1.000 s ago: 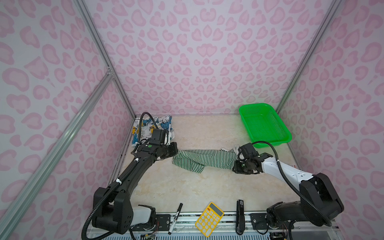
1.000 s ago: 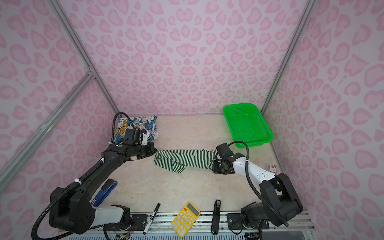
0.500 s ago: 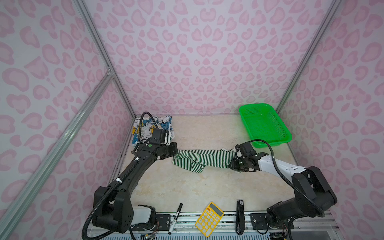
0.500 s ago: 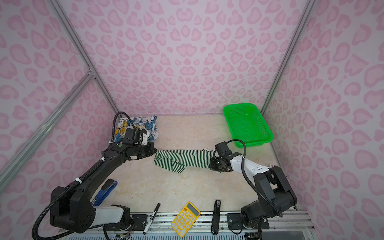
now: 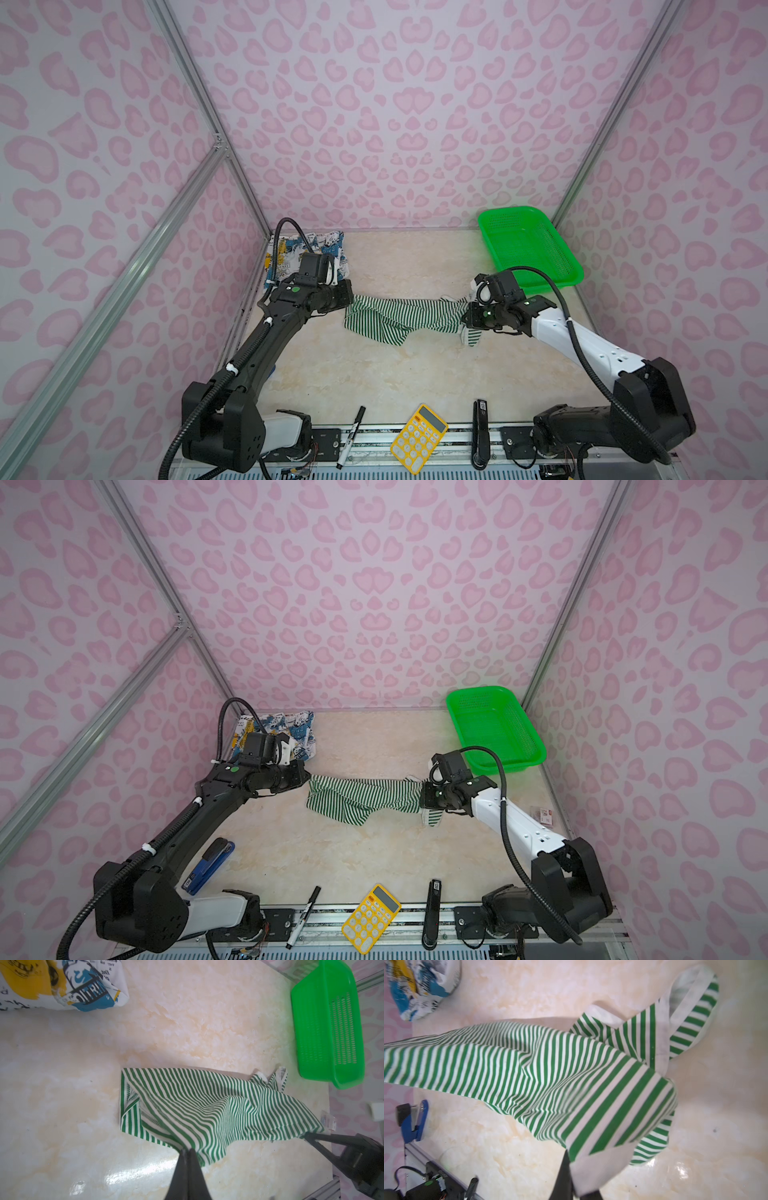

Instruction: Fold and stack the mixed laundry pile

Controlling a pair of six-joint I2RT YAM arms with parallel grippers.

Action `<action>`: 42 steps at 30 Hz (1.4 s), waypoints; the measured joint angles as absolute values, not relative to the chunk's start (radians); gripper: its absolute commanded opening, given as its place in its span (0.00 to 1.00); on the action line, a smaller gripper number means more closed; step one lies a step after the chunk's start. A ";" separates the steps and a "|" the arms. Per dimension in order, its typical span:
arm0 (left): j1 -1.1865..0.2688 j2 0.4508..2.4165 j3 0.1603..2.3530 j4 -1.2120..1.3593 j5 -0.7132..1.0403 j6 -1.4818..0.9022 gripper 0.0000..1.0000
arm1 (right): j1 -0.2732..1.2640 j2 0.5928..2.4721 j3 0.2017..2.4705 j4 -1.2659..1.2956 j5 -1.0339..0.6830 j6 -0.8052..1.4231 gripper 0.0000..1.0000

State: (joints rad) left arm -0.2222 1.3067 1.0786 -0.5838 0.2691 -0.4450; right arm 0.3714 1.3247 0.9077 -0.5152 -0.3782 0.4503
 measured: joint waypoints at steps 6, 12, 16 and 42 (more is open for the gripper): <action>-0.211 1.295 1.100 -0.598 0.262 -0.442 0.03 | 0.277 1.236 0.969 -0.635 -0.476 0.430 0.00; -0.166 1.369 1.254 -0.611 0.275 -0.437 0.03 | 0.197 1.316 1.109 -0.633 -0.581 0.430 0.00; -0.145 1.519 1.542 -0.611 0.289 -0.405 0.03 | 0.191 1.497 1.408 -0.590 -0.605 0.423 0.00; -0.126 1.216 0.892 -0.511 0.414 -0.259 0.03 | 0.256 1.404 0.932 -0.516 -0.587 0.271 0.00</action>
State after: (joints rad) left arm -0.1265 1.2156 0.8921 -0.5114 0.4137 -0.2592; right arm 0.2562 1.4040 0.9318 -0.5163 -0.5869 0.2714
